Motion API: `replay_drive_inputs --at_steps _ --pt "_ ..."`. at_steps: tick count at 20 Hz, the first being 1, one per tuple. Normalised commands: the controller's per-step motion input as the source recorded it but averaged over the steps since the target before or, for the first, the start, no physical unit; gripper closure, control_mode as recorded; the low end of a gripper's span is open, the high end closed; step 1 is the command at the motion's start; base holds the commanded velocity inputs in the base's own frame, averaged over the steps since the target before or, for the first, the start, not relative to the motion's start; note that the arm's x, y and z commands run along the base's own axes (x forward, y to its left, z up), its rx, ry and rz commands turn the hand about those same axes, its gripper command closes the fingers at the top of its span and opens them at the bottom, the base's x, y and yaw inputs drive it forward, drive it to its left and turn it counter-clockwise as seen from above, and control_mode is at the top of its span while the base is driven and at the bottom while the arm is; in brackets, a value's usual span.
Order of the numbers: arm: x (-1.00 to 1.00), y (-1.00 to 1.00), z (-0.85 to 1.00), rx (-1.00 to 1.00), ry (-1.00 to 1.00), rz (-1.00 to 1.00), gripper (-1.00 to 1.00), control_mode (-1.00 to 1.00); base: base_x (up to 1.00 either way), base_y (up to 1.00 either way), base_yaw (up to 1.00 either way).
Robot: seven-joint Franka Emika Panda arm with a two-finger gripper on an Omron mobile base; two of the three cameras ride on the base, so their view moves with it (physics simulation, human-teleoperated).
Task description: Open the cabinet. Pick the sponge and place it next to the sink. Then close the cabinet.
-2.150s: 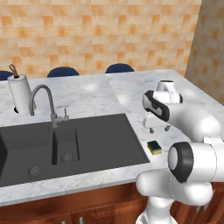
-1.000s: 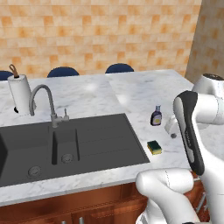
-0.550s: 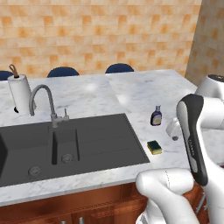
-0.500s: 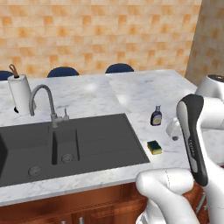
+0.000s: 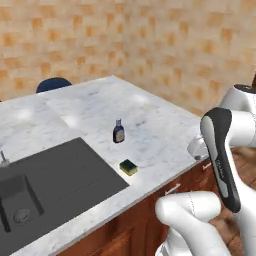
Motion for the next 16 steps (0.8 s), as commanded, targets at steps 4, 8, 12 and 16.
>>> replay_drive_inputs --at_steps 4,8,12,16 --pt "0.0 0.0 0.0 0.0 0.0 0.0 -1.0 1.0 0.04 0.35 -0.97" --pt "0.0 0.0 0.0 0.0 0.0 0.0 -1.0 1.0 0.07 0.63 -0.97" --pt "0.0 0.0 0.0 0.0 0.0 0.0 -1.0 1.0 0.29 0.51 -0.99" --pt "0.0 0.0 0.0 0.0 0.0 0.0 -1.0 1.0 0.39 0.18 -1.0"
